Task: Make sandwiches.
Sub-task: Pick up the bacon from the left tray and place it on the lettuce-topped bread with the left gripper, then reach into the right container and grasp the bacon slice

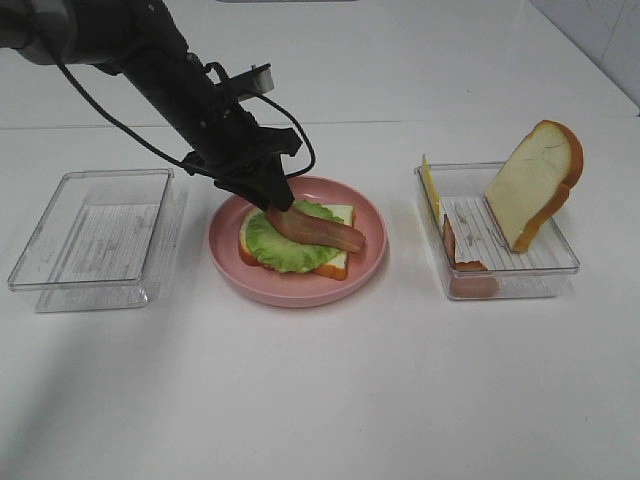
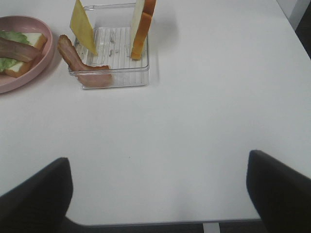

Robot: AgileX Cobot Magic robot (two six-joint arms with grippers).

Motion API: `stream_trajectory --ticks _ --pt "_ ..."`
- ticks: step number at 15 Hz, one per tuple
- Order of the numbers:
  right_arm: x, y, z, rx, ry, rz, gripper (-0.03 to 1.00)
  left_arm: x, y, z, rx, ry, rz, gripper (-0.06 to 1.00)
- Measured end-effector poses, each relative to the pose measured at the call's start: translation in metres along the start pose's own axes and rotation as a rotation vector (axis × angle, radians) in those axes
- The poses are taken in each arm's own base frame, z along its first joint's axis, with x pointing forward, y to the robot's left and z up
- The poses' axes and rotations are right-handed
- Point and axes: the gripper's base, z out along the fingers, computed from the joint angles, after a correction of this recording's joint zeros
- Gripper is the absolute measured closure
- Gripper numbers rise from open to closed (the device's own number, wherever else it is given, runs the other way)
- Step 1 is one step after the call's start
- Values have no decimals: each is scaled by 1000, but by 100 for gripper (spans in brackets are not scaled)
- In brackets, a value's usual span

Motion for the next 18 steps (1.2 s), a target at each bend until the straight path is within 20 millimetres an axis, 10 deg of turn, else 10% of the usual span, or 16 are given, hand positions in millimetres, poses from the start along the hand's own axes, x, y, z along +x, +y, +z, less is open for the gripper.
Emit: stream_trajectory --ticks 3,10,18 --pt "0 0 0 0 0 0 3 -3 3 0 -22 -32 -53 37" --pt "0 0 0 0 0 0 3 2 8 -13 -162 98 -103 29" --pt "0 0 0 0 0 0 3 -44 -50 -139 -319 -230 -28 28"
